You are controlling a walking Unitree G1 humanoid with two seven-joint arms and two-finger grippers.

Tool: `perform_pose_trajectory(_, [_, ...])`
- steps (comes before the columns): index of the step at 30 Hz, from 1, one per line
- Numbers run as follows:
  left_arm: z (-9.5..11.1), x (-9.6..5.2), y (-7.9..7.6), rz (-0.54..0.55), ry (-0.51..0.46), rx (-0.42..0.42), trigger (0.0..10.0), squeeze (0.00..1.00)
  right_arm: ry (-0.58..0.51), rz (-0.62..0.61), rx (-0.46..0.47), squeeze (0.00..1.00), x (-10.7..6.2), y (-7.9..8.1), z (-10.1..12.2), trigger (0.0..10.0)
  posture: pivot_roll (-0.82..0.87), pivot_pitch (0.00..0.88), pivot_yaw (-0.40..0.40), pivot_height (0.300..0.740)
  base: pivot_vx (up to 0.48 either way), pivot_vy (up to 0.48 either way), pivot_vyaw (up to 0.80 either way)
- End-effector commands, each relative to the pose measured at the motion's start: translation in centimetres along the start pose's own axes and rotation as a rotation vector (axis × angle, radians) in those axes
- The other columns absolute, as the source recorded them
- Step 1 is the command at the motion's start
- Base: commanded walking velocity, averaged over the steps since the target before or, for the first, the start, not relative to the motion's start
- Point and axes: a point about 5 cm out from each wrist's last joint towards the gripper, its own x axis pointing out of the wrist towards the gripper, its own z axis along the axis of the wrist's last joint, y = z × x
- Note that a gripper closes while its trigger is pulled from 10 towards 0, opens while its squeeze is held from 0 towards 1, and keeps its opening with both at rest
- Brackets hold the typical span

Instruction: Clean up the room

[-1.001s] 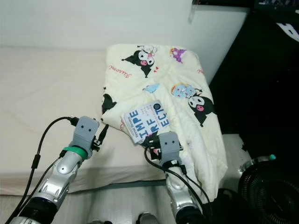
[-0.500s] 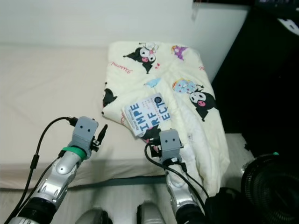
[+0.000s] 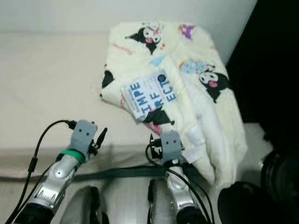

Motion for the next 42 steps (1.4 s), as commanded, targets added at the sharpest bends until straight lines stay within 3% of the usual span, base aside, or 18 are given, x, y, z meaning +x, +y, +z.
perform_pose_trajectory(1, [-0.5,-0.4,0.0,-0.01,0.025,0.011,10.0,0.0,0.01,-0.011,0.017,0.0,-0.3,-0.1,-0.3,10.0,-0.1,0.149,0.078,0.57,0.0,0.0,0.0])
perform_pose_trajectory(9, [-0.4,-0.9,0.2,-0.006,0.03,0.017,10.0,0.0,-0.047,-0.038,0.073,0.0,1.2,-1.4,1.5,10.0,-0.07,0.18,0.088,0.565,0.0,0.0,0.0])
perform_pose_trajectory(13, [-0.2,-1.1,0.9,0.01,0.032,0.028,10.0,0.0,-0.136,-0.08,0.195,0.0,3.3,-2.3,4.3,10.0,-0.05,0.184,0.1,0.565,0.0,0.0,0.0])
perform_pose_trajectory(15, [0.4,-1.0,1.6,0.021,0.019,0.033,10.0,0.0,-0.186,-0.089,0.371,0.0,5.0,-2.1,6.5,10.0,-0.04,0.191,0.111,0.565,0.0,0.0,0.0])
perform_pose_trajectory(16, [0.4,-1.0,1.6,0.021,0.019,0.033,10.0,0.0,-0.186,-0.089,0.371,0.0,5.0,-2.1,6.5,10.0,-0.04,0.191,0.111,0.565,0.0,0.0,0.0])
perform_pose_trajectory(18, [1.0,-1.0,2.1,0.027,0.004,0.037,10.0,0.0,-0.193,-0.05,0.488,0.0,5.9,-1.3,7.5,10.0,-0.02,0.202,0.115,0.565,0.0,0.0,0.0])
perform_pose_trajectory(19, [1.0,-1.0,2.1,0.027,0.004,0.037,10.0,0.0,-0.193,-0.05,0.488,0.0,5.9,-1.3,7.5,10.0,-0.02,0.202,0.115,0.565,0.0,0.0,0.0])
perform_pose_trajectory(21, [1.6,-1.0,2.7,0.037,-0.009,0.038,10.0,0.0,-0.205,0.039,0.59,0.0,6.8,0.1,8.7,10.0,-0.02,0.211,0.117,0.565,0.0,0.0,0.0])
perform_pose_trajectory(24, [2.1,-1.3,3.0,0.044,-0.015,0.037,10.0,0.0,-0.229,0.111,0.656,0.0,7.3,1.1,9.8,10.0,-0.01,0.224,0.119,0.565,0.0,0.0,0.0])
perform_pose_trajectory(30, [2.4,-1.9,3.1,0.043,-0.011,0.034,10.0,0.0,-0.282,0.174,0.691,0.0,8.1,1.3,11.6,10.0,0.01,0.264,0.134,0.565,0.0,0.0,0.0])
perform_pose_trajectory(35, [2.5,-2.3,2.7,0.026,-0.001,0.033,10.0,0.0,-0.276,0.114,0.758,0.0,8.5,-0.3,11.6,10.0,0.03,0.286,0.149,0.565,0.0,0.0,0.0])
perform_pose_trajectory(37, [2.6,-2.6,2.5,0.013,0.007,0.034,10.0,0.0,-0.178,0.069,0.848,0.0,8.4,-1.4,9.7,10.0,0.05,0.301,0.159,0.565,0.0,0.0,0.0])
perform_pose_trajectory(40, [2.6,-2.7,2.4,0.009,0.01,0.034,10.0,0.0,-0.125,0.051,0.889,0.0,8.2,-1.8,8.7,10.0,0.05,0.303,0.16,0.565,0.0,0.0,0.0])
perform_pose_trajectory(42, [2.6,-3.1,2.4,0.003,0.02,0.036,10.0,0.0,-0.013,0.039,0.962,0.0,7.7,-2.1,6.8,10.0,0.06,0.313,0.163,0.565,0.0,0.0,0.0])
